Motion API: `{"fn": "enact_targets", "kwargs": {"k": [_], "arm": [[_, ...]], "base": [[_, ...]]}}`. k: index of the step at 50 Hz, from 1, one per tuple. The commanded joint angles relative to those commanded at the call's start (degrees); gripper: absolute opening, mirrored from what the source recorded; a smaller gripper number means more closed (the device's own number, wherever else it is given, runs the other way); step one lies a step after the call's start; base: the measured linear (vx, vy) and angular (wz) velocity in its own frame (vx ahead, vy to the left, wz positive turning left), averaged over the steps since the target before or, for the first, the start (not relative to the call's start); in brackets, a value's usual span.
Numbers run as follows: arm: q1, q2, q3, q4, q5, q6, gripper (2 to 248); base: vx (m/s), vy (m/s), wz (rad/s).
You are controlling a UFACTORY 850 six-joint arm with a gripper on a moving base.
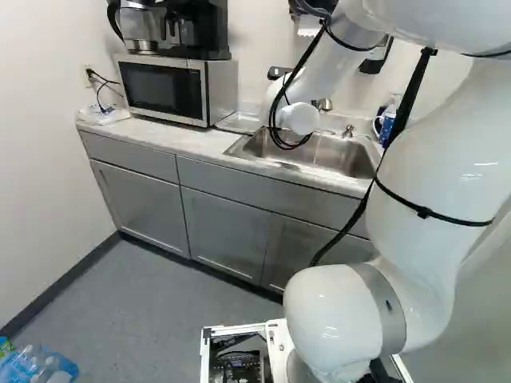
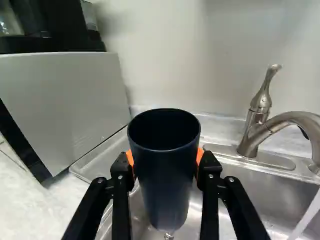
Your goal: Rinse the cup and place it in the tray
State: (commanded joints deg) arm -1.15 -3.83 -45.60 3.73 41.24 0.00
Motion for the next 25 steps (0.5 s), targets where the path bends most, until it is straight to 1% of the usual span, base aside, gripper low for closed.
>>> {"fn": "enact_targets", "kwargs": {"k": [25], "arm": [[-4.2, -0.3, 2.8, 0.0, 0.8, 0.0, 125]], "base": [[0.0, 0.0, 0.0]]}}
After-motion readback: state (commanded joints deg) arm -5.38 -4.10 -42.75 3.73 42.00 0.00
